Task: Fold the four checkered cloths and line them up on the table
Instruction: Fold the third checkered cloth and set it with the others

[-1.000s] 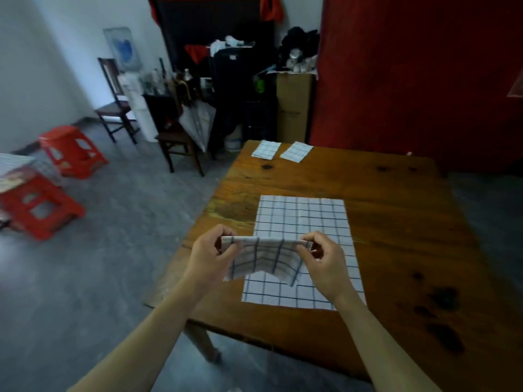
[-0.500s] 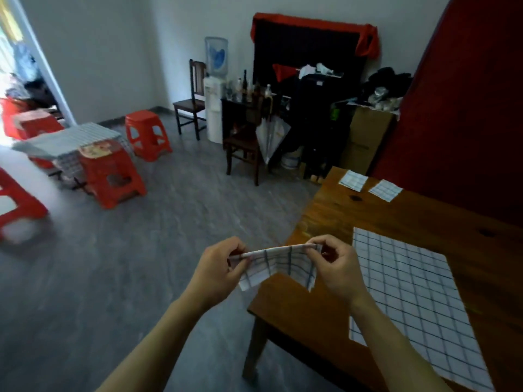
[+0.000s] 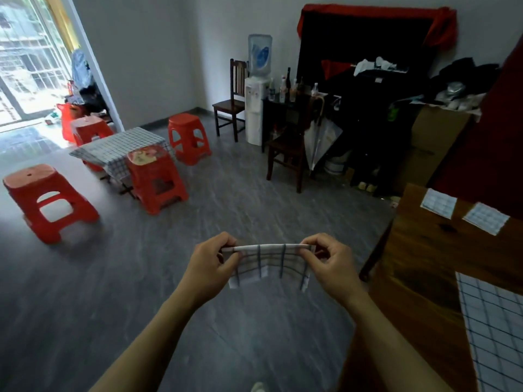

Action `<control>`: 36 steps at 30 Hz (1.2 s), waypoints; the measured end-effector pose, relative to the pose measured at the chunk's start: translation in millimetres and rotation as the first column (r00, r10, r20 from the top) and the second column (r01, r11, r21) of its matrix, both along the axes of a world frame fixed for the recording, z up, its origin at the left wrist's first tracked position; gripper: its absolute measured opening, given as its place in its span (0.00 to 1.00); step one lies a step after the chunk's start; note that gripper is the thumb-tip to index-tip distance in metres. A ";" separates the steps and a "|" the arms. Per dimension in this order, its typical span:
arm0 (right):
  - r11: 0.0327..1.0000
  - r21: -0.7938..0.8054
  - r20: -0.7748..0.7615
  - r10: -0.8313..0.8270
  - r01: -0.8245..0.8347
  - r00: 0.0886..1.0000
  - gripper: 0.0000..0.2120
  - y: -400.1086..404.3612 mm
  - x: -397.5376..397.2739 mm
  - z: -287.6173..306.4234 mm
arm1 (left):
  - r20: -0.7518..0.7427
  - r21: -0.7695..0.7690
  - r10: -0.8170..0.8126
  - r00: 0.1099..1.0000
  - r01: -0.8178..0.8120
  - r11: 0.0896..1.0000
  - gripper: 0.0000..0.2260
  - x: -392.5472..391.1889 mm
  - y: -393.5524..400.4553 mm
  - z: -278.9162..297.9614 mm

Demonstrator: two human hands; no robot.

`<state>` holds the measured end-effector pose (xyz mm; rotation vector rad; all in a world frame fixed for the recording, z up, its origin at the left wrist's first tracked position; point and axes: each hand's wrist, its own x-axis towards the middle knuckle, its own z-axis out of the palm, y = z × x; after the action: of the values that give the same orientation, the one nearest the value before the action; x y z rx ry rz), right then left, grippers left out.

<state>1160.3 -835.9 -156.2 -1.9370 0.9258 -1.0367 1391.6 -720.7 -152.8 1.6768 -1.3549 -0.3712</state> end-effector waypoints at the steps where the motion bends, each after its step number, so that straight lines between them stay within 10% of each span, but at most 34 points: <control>1: 1.000 -0.015 0.010 0.003 -0.003 1.000 0.09 -14.6 14.3 -4.0 | -0.011 0.004 0.026 1.000 -0.026 1.000 0.08 10.2 -13.0 -2.2; 19: 0.973 0.028 -0.010 -0.228 0.228 0.974 0.07 -270.4 84.4 4.5 | -0.077 -0.001 -0.185 0.980 0.185 0.983 0.10 95.2 -319.8 -1.8; 36: 0.813 0.061 0.007 -0.581 0.579 0.814 0.04 -463.5 130.4 34.5 | -0.197 -0.088 -0.618 0.761 0.614 0.784 0.07 150.2 -630.3 2.2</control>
<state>1290.7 -1299.4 -121.6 -1.6115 1.5754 -1.3499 1541.8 -1351.0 -150.6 1.0843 -1.7126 -0.8938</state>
